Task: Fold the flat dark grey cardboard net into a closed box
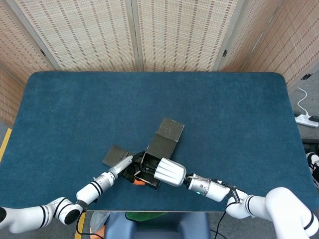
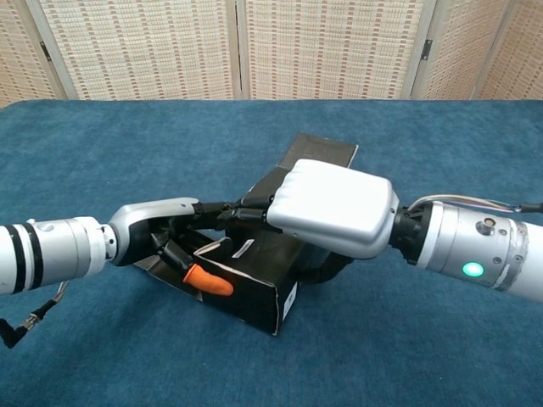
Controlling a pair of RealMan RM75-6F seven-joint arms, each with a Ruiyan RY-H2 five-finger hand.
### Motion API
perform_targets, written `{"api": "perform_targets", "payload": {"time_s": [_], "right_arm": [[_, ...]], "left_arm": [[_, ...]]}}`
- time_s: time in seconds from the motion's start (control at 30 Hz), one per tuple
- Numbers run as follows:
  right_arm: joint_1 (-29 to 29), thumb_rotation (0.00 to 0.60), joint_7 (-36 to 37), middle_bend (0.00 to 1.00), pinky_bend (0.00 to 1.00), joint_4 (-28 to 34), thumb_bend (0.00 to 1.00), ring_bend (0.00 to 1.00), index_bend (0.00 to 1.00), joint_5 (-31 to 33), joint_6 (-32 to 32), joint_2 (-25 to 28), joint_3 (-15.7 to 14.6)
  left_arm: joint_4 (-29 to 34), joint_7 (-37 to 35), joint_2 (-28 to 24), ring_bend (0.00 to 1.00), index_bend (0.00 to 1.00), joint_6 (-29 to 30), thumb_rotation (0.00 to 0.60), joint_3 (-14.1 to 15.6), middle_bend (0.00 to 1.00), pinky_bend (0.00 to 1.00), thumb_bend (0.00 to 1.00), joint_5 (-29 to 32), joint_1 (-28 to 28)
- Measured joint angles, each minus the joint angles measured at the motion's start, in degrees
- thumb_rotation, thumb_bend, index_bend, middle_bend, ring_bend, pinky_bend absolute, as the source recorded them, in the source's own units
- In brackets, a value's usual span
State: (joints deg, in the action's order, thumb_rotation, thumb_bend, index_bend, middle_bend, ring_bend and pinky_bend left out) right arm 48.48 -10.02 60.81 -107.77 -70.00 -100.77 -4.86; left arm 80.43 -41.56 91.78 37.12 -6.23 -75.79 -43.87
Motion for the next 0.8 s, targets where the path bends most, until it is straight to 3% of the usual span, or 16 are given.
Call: {"api": "perform_targets", "payload": {"time_s": [0.23, 0.37, 0.57, 0.8], "right_arm": [[-0.3, 0.6, 0.5, 0.21, 1.0, -0.4, 0.08, 0.78, 0.15, 0.0, -0.5, -0.3, 0.3], [-0.6, 0.6, 0.1, 0.19, 1.0, 0.9, 0.08, 0.78, 0.13, 0.7, -0.1, 0.3, 0.6], [-1.5, 0.6, -2.2, 0.26, 1.0, 4.7, 0.1, 0.78, 0.13, 2.2, 2.2, 1.5, 0.4], [-2.7, 0.6, -4.7, 0.29, 1.0, 6.2, 0.13, 0.79, 0.17, 4.1, 3.1, 1.5, 1.6]], "left_arm": [[-1.7, -6.5, 0.2, 0.54, 0.42, -2.8, 0.6, -0.2, 0.44, 0.65, 0.17, -2.9, -1.3], [-2.5, -6.0, 0.9, 0.54, 0.42, -1.7, 0.6, -0.4, 0.44, 0.65, 0.18, -2.6, -1.0], [-2.4, -2.5, 1.6, 0.54, 0.42, 0.5, 0.6, -0.8, 0.43, 0.65, 0.17, -0.4, 0.3], [-1.0, 2.0, 1.9, 0.54, 0.41, 2.5, 0.6, -0.8, 0.43, 0.65, 0.18, 1.6, 1.6]]}}
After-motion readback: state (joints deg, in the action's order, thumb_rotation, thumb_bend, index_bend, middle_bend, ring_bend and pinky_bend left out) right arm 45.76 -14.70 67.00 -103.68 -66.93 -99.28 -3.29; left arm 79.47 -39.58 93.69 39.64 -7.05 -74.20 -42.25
